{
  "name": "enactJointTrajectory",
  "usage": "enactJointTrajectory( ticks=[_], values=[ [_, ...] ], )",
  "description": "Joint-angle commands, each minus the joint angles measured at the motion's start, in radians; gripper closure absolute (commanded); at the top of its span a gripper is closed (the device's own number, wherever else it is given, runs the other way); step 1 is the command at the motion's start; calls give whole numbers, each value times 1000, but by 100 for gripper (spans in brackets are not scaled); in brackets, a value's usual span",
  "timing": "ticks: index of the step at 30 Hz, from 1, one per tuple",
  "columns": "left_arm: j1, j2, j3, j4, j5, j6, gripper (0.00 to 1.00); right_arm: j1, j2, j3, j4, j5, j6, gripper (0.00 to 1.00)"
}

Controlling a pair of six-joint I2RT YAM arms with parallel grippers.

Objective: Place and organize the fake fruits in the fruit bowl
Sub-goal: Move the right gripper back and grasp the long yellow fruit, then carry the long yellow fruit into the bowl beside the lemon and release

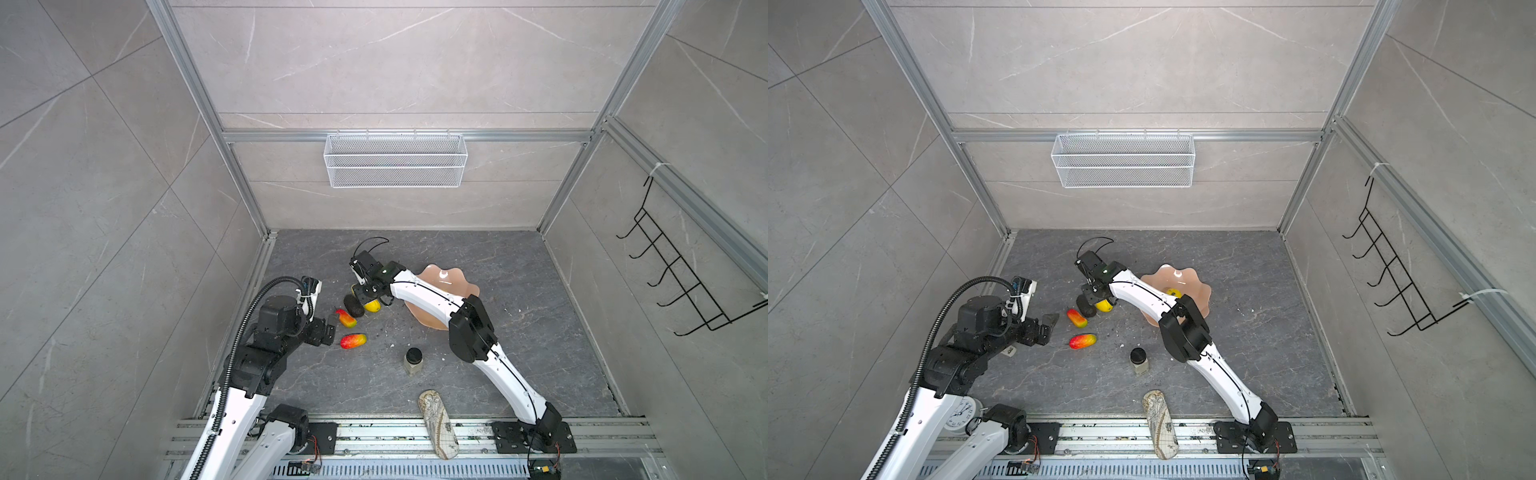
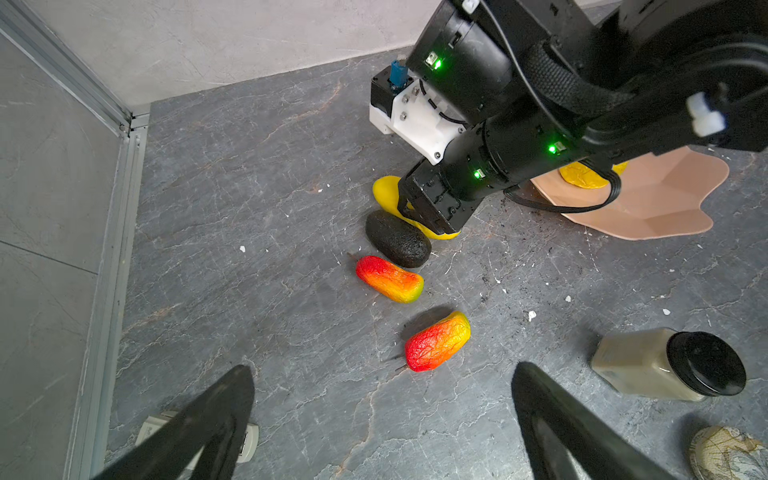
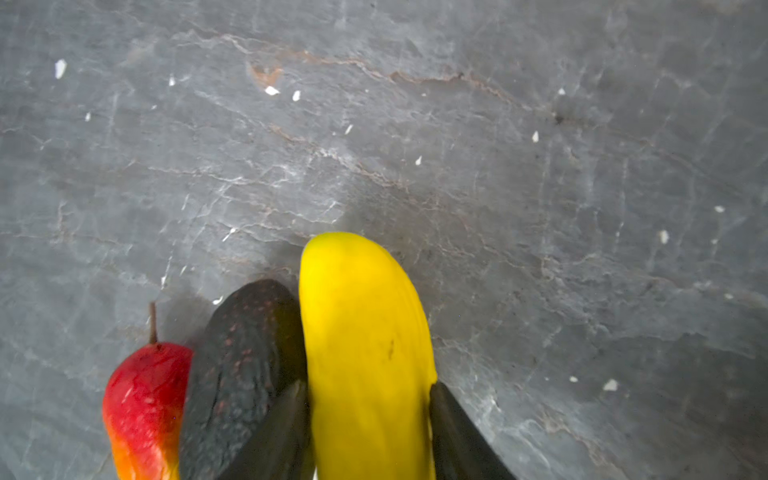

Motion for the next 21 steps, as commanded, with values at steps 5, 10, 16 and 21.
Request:
enactJointTrajectory(
  ticks=[5, 10, 16, 21],
  values=[
    [4, -20, -4, 18, 8, 8, 0, -6, 53, 33, -61, 0, 16, 52],
    [4, -22, -5, 18, 6, 8, 0, -6, 12, 34, -74, -1, -1, 75],
    [4, -22, -6, 20, 1, 10, 0, -5, -221, -64, -54, 45, -68, 95],
    [4, -20, -7, 18, -2, 9, 0, -30, -484, -291, 30, 119, -97, 97]
  ],
)
